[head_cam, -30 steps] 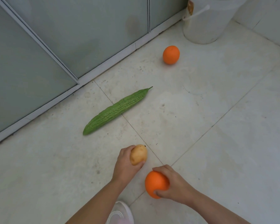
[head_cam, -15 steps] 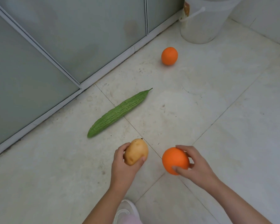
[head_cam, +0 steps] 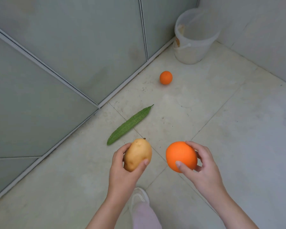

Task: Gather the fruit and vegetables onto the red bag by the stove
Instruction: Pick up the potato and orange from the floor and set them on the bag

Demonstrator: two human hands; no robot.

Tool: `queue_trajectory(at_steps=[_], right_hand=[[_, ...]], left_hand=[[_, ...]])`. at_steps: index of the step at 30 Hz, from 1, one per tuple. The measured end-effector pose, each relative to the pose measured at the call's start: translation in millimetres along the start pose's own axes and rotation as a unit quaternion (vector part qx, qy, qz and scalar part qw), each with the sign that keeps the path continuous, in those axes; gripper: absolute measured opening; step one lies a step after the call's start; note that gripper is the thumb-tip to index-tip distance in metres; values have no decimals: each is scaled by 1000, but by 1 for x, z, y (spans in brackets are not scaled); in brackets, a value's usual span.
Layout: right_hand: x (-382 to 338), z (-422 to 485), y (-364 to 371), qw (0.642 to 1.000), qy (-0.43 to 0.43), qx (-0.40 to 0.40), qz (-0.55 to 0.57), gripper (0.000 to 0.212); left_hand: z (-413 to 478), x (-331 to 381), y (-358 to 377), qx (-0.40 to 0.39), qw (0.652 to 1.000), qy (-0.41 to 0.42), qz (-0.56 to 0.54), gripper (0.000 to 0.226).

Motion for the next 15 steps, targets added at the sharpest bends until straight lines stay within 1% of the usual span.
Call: queue_trajectory(at_steps=[4,11,15], right_hand=[[-67,-12,-18,1000,-11,21,16,55],[-182,-31,-61,997,-43,34,48,52],[-236,-44,-93,995,-61,57,57,54]], left_hand=[[-23,56,-29,21,999,-21,-25,56],[-72,162,-56,45,995,-20,-90,51],[-100,211,-68,56,991,-28,-118,57]])
Point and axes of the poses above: each hand's wrist, its own z-axis towards the middle knuckle, its own y-axis out of the palm, x = y × z, the point moved 4 cm from there along z, towards the middle knuckle, and after that the axes turned 9 degrees about x, right-handed, at the moved point
